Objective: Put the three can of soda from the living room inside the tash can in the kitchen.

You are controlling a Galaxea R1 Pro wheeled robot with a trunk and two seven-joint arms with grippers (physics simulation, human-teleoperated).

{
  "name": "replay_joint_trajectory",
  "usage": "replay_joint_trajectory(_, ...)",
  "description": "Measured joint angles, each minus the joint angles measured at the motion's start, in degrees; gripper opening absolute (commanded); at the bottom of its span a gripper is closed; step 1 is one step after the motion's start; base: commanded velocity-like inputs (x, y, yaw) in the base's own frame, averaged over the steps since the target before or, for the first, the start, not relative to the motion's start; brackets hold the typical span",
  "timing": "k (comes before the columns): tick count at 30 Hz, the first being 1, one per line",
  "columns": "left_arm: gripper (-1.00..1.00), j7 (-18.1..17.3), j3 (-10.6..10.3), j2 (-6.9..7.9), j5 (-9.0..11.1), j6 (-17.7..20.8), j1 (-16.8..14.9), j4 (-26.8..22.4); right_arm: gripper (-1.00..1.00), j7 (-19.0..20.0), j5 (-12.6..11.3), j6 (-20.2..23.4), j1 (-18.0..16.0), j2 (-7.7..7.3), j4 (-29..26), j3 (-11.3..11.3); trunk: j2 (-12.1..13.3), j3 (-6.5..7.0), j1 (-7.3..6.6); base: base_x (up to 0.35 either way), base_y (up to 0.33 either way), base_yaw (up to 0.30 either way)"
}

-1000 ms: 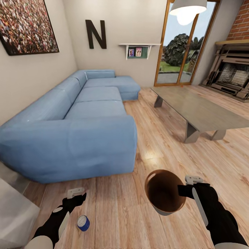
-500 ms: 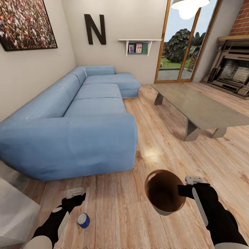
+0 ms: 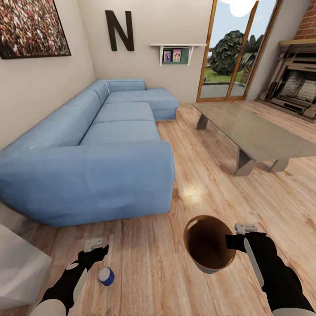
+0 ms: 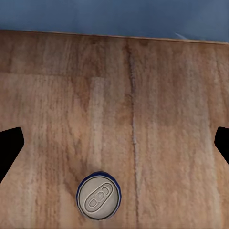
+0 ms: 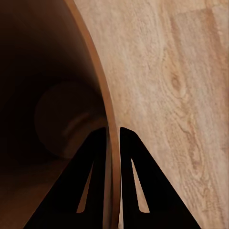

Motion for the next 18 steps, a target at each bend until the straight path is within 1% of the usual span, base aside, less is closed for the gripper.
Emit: replay_joint_trajectory(18,1.00,0.00,0.00,0.00,0.00,0.00,0.00,0.00,-1.00,0.00,0.00,0.00,0.00,0.00,0.00,0.00,0.00,-1.67,0.00,0.000,0.000,0.000)
